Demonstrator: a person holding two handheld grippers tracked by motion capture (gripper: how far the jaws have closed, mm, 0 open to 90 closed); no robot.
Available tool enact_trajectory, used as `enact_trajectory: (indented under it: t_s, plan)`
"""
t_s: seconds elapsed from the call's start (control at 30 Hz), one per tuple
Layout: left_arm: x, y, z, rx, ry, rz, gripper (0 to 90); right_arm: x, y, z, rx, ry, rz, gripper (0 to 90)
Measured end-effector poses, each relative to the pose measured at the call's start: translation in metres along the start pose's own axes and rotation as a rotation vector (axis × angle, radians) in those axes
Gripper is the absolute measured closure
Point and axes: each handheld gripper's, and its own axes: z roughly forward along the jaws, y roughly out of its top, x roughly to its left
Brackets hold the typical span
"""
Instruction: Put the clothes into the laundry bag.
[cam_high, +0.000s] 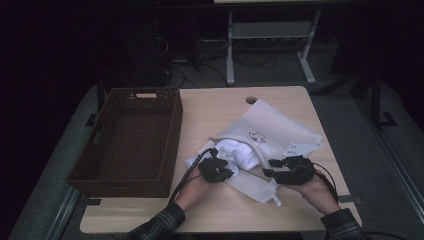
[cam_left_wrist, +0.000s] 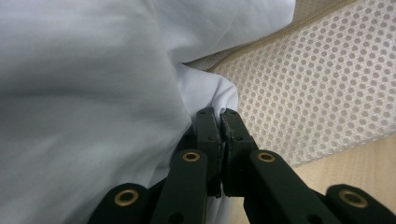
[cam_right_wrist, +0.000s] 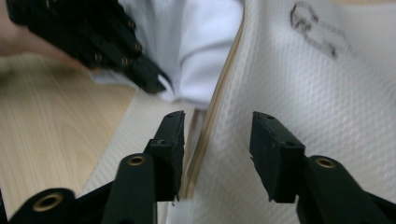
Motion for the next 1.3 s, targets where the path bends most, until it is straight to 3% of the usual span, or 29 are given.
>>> enact_trajectory:
  t_s: [0.1, 0.27, 0.5, 0.63, 0.83, 1.07, 1.17, 1.3]
  plan:
    - [0.0, 0.002, -0.005, -0.016, -0.019, -0.003, 88.9, 0.002, -0.007, 0.004, 0.019, -0.011, 0.022, 67.1]
    - [-0.009, 0.011, -0.026, -0.103, -0.044, 0.01, 89.1, -0.001, -0.008, 0.008, 0.024, -0.035, 0.005, 83.2]
    - [-0.022, 0.031, -0.057, -0.224, -0.078, 0.044, 89.1, -0.001, -0.007, 0.007, 0.015, -0.047, -0.016, 84.2]
    - [-0.027, 0.045, -0.062, -0.252, -0.085, 0.065, 89.0, -0.001, -0.006, 0.005, 0.001, -0.052, -0.018, 84.2]
    - [-0.029, 0.067, -0.033, -0.232, -0.111, 0.076, 89.0, -0.002, -0.002, -0.003, -0.043, -0.059, -0.023, 85.2]
    - [-0.028, 0.075, 0.011, -0.187, -0.128, 0.057, 88.7, -0.004, 0.0, -0.009, -0.078, -0.041, -0.025, 85.8]
    - [-0.028, 0.074, 0.018, -0.186, -0.137, 0.047, 87.8, -0.004, 0.0, -0.009, -0.074, -0.044, -0.025, 85.8]
    - [-0.029, 0.074, 0.013, -0.184, -0.144, 0.052, 85.4, -0.006, -0.001, -0.01, -0.074, -0.041, -0.022, 85.7]
